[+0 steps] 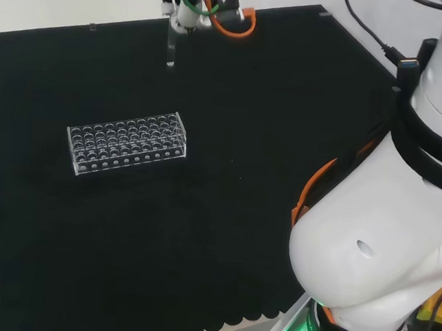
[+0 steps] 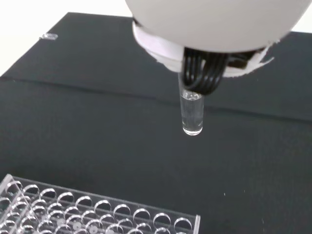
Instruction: Shake the test tube.
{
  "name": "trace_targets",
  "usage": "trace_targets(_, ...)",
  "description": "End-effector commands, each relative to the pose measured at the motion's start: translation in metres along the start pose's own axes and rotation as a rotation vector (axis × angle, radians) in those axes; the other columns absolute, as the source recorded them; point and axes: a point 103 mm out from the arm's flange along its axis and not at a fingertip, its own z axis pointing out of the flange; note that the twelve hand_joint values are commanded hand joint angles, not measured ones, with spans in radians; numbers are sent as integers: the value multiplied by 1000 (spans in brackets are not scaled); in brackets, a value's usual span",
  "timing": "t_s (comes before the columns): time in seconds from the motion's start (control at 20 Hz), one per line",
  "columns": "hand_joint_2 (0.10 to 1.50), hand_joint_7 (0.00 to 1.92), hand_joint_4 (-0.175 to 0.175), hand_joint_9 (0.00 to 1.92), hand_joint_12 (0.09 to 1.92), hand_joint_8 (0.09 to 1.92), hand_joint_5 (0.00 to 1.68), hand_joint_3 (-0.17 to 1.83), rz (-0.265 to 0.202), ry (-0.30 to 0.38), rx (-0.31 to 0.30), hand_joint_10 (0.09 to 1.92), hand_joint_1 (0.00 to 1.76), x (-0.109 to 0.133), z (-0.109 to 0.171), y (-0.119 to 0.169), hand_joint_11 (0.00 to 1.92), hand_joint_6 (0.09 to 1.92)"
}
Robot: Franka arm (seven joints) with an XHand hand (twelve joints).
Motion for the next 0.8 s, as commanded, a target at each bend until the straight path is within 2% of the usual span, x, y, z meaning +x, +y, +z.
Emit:
trace_targets(0.05,459,1519,-175,1398,1187,539,1392,880,-8,6,-15,418,1449,1,-20,-9,986,513)
trace_targets(0.25,458,1519,-175,1399,1187,539,1393,881,-3,23,-23,417,1449,4,-27,-12,986,512)
trace_targets(0.4,458,1520,-175,1399,1187,539,1393,882,-28,58,-22,417,1450,20,-29,-14,986,512)
trace_targets(0.55,457,1520,-175,1399,1187,539,1394,882,-80,123,-16,416,1450,46,-33,-14,986,512)
trace_targets(0.8,456,1521,-175,1399,1186,538,1394,884,-211,219,12,416,1450,100,-39,-19,986,511)
